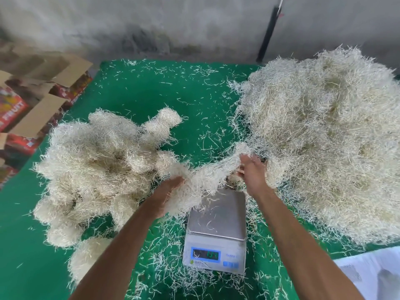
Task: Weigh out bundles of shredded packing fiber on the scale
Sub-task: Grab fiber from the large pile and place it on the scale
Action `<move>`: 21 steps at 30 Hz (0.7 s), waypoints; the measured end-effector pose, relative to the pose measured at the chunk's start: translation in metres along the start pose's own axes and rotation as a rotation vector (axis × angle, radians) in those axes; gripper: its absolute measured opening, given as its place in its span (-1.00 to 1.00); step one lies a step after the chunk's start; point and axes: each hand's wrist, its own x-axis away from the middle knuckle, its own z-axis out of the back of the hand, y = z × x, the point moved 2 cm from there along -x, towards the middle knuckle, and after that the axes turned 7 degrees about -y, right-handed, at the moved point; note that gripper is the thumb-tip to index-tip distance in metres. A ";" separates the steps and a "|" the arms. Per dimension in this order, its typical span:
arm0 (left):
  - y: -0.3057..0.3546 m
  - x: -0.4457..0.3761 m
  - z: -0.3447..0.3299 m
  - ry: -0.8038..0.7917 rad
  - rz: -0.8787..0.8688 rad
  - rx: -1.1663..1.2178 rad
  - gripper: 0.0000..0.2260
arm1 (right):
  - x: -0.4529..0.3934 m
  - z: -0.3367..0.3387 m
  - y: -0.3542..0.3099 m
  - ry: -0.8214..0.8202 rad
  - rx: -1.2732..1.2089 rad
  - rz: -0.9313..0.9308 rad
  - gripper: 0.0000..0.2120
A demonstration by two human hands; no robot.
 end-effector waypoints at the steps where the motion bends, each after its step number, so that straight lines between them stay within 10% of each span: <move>1: 0.001 -0.001 -0.003 0.007 0.006 -0.008 -0.41 | 0.005 -0.008 0.004 -0.073 -0.012 -0.029 -0.60; 5: 0.001 -0.008 -0.021 -0.021 0.084 -0.020 -0.48 | 0.023 -0.041 0.022 -0.443 0.210 -0.213 -0.19; 14: -0.018 0.015 0.020 0.261 0.186 0.326 -0.68 | -0.027 0.033 -0.036 0.215 -0.003 -0.038 -0.63; 21: -0.032 0.019 0.029 0.504 0.249 0.417 -0.64 | -0.021 0.039 -0.018 0.144 0.000 -0.005 -0.48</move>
